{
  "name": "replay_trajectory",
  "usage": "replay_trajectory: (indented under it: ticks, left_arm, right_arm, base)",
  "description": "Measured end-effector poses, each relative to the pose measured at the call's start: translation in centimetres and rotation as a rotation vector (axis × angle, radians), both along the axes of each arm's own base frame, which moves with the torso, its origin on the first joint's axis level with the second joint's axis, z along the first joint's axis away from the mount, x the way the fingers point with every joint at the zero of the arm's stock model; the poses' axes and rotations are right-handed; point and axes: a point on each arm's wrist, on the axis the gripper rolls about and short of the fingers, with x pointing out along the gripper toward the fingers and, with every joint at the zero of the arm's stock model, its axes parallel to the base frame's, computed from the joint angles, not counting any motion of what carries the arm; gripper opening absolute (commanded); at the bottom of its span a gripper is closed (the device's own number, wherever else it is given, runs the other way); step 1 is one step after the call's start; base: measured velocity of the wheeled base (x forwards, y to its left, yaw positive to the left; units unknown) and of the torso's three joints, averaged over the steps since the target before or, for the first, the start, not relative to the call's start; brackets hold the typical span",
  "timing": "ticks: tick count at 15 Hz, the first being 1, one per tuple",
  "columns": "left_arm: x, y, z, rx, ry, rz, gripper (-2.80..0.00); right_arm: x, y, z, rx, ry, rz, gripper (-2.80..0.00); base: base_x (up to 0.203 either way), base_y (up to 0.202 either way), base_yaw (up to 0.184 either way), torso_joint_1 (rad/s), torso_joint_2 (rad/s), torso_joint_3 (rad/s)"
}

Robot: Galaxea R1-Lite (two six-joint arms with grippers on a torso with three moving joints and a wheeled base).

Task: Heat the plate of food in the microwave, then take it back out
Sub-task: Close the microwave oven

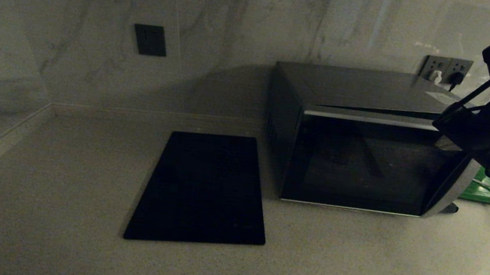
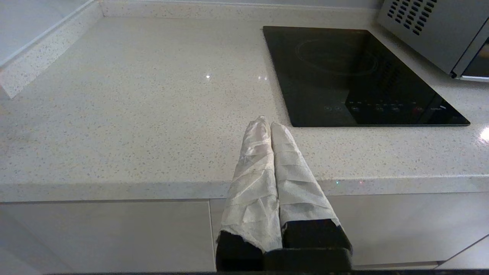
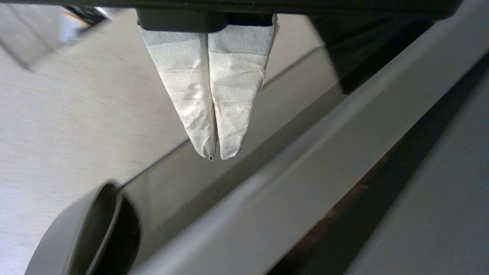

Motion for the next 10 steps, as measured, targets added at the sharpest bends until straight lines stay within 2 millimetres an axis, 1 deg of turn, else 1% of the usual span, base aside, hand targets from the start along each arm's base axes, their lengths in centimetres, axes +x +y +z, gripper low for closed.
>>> replay_trajectory:
  ticks: [4,6,10]
  left_arm:
    - [0.0,0.0,0.0,0.0,0.0,0.0,-2.8]
    - [0.0,0.0,0.0,0.0,0.0,0.0,-2.8]
    - [0.0,0.0,0.0,0.0,0.0,0.0,-2.8]
  right_arm:
    - [1.5,-0.6,0.5,0.058,-0.061,0.031,-2.8]
    - [2.5,-1.0,0.3,0.077,-0.096,0.041,-2.8]
    - [3.8,-1.8,-0.3,0.107,-0.125,0.058,-2.8]
  base:
    - [0.0,0.0,0.0,0.0,0.0,0.0]
    - [0.0,0.0,0.0,0.0,0.0,0.0]
    - [0.0,0.0,0.0,0.0,0.0,0.0]
